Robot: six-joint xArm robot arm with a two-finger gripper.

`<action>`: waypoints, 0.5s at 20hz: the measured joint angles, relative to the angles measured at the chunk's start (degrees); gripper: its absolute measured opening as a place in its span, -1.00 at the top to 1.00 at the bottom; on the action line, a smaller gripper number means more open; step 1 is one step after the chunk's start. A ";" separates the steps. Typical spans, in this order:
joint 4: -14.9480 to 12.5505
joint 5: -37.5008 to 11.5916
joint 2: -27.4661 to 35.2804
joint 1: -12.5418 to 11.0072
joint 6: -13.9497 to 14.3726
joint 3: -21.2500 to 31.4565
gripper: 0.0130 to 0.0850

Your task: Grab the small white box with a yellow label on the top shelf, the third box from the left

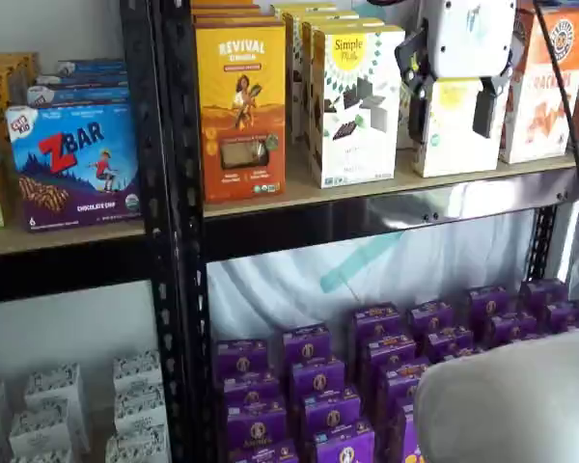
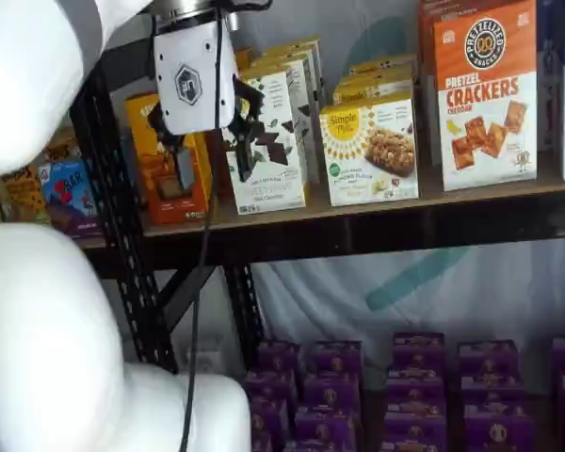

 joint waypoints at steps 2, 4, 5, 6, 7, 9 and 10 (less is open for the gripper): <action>-1.22 -2.84 -1.99 1.03 0.50 1.85 -1.00; -1.28 -3.15 -2.50 0.99 0.47 2.51 -1.00; -1.25 -3.25 -2.76 0.88 0.39 2.83 -1.00; -1.26 -3.33 -2.94 0.85 0.35 3.07 -1.00; -1.29 -3.40 -3.06 0.80 0.29 3.26 -1.00; -1.64 -3.75 -3.27 0.64 0.01 3.69 -1.00; -1.85 -3.96 -3.31 0.46 -0.23 3.86 -1.00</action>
